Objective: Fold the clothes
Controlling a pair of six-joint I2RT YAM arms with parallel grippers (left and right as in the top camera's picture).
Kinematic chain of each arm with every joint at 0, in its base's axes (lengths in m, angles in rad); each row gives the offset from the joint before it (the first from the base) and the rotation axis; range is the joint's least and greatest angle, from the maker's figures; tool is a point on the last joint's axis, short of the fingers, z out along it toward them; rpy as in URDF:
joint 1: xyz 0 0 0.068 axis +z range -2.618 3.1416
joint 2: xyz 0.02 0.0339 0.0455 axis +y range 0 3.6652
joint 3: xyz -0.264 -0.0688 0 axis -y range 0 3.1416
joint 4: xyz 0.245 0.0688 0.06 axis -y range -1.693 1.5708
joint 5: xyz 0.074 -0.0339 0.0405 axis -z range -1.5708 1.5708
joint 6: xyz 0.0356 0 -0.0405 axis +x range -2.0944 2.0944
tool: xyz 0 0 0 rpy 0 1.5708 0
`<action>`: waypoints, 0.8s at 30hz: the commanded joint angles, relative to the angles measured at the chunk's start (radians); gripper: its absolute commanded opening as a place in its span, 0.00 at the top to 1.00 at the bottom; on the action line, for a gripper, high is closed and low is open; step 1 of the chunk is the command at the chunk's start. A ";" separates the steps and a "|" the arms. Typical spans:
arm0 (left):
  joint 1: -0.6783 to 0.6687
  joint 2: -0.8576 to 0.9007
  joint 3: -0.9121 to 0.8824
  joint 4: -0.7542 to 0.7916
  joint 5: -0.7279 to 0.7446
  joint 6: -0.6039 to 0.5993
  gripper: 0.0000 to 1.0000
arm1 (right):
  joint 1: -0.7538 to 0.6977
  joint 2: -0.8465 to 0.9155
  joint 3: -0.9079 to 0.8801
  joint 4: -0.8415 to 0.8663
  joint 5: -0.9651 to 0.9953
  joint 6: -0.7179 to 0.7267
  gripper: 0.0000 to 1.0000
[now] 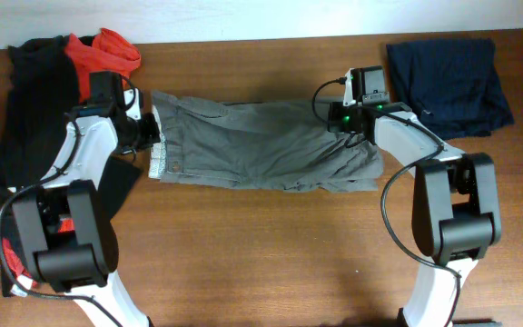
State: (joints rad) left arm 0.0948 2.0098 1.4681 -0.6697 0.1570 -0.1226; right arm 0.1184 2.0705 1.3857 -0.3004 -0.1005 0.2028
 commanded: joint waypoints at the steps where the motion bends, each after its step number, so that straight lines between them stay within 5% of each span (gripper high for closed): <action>1: -0.007 0.021 0.012 0.003 0.042 0.019 0.93 | -0.004 0.039 0.008 0.006 0.037 -0.008 0.96; 3: -0.007 0.023 0.012 0.011 0.043 0.019 0.88 | -0.004 0.055 0.008 0.006 0.038 -0.008 0.96; 9: 0.017 0.023 0.011 0.047 0.168 0.066 0.46 | -0.004 0.098 0.008 0.006 0.033 -0.008 0.96; 13: 0.028 0.029 0.011 0.049 0.170 0.119 0.32 | -0.004 0.100 0.008 0.007 0.034 -0.008 0.95; 24: 0.028 0.153 0.012 0.087 0.220 0.192 0.23 | -0.004 0.100 0.008 0.005 0.034 -0.008 0.92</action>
State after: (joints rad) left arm 0.1200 2.1048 1.4681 -0.5934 0.3153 0.0341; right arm 0.1184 2.1284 1.3899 -0.2863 -0.0910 0.2020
